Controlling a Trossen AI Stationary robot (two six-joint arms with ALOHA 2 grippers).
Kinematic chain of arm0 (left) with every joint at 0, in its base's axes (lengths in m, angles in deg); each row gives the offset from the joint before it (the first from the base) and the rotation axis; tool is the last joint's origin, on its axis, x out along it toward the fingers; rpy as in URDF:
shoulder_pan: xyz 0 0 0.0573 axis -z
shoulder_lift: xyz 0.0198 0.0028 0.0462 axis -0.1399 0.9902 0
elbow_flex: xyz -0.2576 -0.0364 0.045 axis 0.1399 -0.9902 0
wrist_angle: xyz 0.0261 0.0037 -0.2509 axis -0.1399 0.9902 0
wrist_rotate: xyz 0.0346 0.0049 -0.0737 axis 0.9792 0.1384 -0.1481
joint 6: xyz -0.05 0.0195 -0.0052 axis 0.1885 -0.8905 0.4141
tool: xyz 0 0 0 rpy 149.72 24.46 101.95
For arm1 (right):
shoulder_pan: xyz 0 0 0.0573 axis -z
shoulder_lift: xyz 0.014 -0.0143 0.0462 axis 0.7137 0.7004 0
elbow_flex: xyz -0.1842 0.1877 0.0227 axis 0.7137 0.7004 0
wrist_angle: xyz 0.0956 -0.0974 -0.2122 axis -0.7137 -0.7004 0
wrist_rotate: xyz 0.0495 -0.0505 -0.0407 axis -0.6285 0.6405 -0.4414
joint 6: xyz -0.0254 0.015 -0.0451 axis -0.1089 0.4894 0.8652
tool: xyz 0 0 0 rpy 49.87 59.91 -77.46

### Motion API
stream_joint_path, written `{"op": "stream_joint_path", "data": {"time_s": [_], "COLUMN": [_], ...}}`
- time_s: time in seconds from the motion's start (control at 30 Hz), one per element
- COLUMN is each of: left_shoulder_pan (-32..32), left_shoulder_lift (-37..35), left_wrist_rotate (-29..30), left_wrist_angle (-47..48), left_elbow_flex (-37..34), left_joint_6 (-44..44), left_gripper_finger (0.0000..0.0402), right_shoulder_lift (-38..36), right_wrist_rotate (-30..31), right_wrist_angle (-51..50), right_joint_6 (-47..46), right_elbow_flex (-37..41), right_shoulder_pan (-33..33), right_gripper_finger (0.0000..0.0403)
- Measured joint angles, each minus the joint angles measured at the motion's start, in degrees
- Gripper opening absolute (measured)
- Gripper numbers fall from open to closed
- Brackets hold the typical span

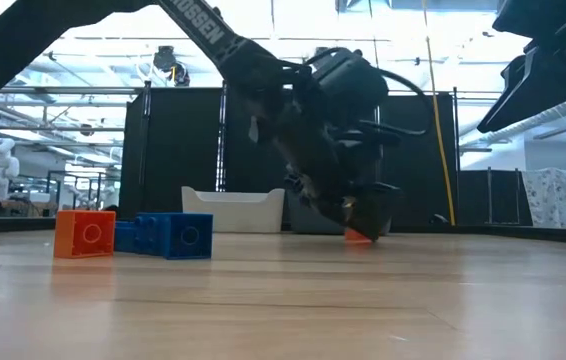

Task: Sort blocks by size
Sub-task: Put the orange cube 4 stud game piece into the white bin

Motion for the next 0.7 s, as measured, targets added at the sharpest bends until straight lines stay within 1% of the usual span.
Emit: {"op": "stream_joint_path", "data": {"time_s": [0.23,0.33,0.4,0.47,0.63,0.7], "left_shoulder_pan": [-0.06,-0.18,-0.31,-0.32,-0.43,-0.38], "left_shoulder_lift": [0.50,0.65,0.65,0.65,0.69,0.77], "left_wrist_rotate": [-0.07,-0.54,-1.46,-2.32,-2.66,-2.79], "left_wrist_angle": [-0.28,-1.64,-1.68,-1.48,-1.57,-2.65], "left_elbow_flex": [0.15,0.13,0.13,0.13,0.06,0.04], "left_joint_6": [0.85,0.84,1.27,1.33,1.22,-0.10], "left_gripper_finger": [0.0291,0.0270,0.0242,0.0205,0.0092,0.0044], "right_shoulder_lift": [0.00,0.02,0.02,0.02,0.01,0.02], "right_wrist_rotate": [-0.02,-0.02,-0.02,-0.02,-0.02,-0.02], "right_wrist_angle": [-0.12,-0.12,-0.12,-0.13,-0.13,-0.14], "right_joint_6": [0.00,0.00,0.00,0.00,0.00,0.01], "right_elbow_flex": [0.00,0.00,-0.01,-0.01,-0.01,-0.01], "right_shoulder_pan": [-0.02,-0.02,-0.02,-0.01,-0.02,-0.01], "right_gripper_finger": [0.0192,0.0192,0.0192,0.0192,0.0192,0.0192]}}
